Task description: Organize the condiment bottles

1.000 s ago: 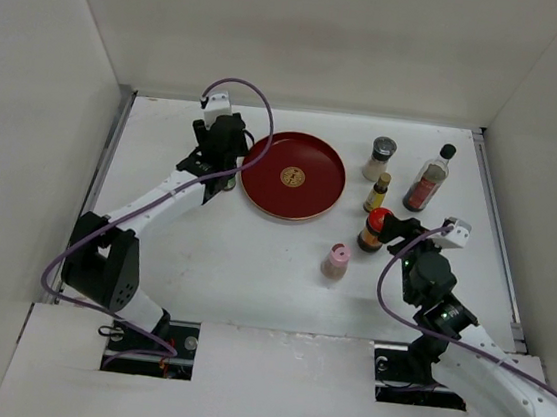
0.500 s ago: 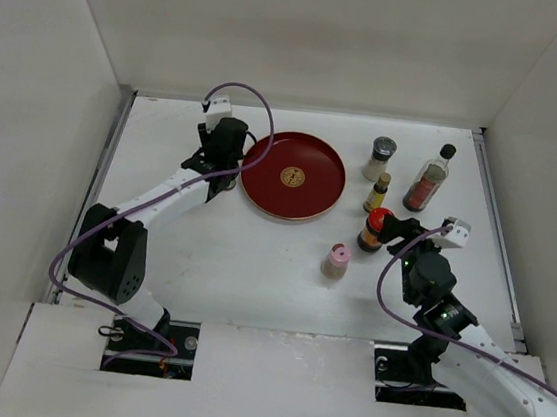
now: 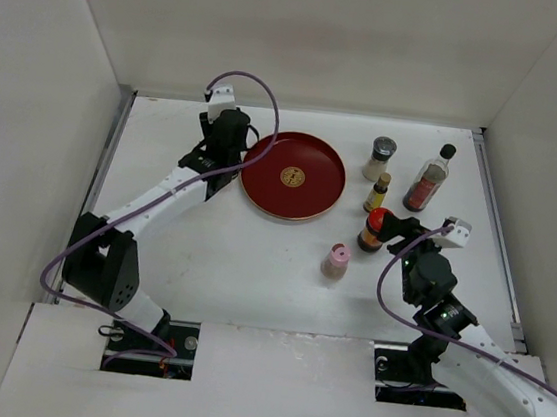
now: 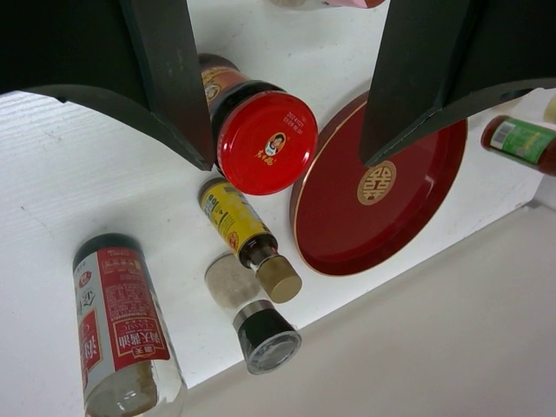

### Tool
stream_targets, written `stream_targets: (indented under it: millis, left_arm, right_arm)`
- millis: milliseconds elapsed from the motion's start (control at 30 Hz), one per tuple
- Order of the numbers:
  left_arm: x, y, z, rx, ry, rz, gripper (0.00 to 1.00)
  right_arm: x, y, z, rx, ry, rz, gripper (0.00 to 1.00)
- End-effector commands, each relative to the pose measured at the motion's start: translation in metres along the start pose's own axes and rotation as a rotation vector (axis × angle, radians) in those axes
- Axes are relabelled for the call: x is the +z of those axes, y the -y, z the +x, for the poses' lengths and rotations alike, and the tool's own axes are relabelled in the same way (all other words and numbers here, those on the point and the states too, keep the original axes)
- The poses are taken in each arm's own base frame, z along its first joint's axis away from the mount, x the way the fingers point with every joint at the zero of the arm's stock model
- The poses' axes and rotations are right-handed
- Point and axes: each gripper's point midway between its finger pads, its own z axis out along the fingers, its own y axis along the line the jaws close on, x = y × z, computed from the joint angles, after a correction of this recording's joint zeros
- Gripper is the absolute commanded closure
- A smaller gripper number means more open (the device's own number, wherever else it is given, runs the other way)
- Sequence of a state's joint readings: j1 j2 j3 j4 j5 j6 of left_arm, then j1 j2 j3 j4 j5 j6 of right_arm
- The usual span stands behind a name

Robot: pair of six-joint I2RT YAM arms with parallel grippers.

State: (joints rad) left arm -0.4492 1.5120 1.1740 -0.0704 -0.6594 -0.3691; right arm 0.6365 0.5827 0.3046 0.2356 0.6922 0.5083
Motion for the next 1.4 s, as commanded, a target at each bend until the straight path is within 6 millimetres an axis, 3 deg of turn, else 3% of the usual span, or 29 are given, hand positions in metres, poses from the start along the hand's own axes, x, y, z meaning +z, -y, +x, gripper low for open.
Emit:
stream_targets:
  millis: [0,200,600,1000,1233,1367]
  left_arm:
    - [-0.025,0.039,-0.098,-0.165,0.227,0.113,0.83]
    - [-0.012,0.089,-0.095,-0.145,0.212,0.181,0.84]
    - [0.026,0.148,-0.078,-0.111,0.182,0.262,0.85]
    - [0.057,0.138,-0.040,-0.063,0.147,0.215,0.82]
    - [0.055,0.136,-0.035,-0.027,0.167,0.203,0.62]
    - [0.051,0.133,-0.029,-0.013,0.158,0.198,0.42]
  right_arm:
    - [0.001,-0.014,-0.024,0.052,0.066,-0.028,0.25]
    - [0.000,-0.016,-0.024,0.051,0.065,-0.034,0.24]
    - [0.000,-0.017,-0.025,0.052,0.065,-0.042,0.24]
    - [-0.001,-0.019,-0.024,0.051,0.062,-0.050,0.24]
    - [-0.001,-0.019,-0.024,0.050,0.061,-0.049,0.24]
    - [-0.003,-0.018,-0.027,0.059,0.072,-0.052,0.24]
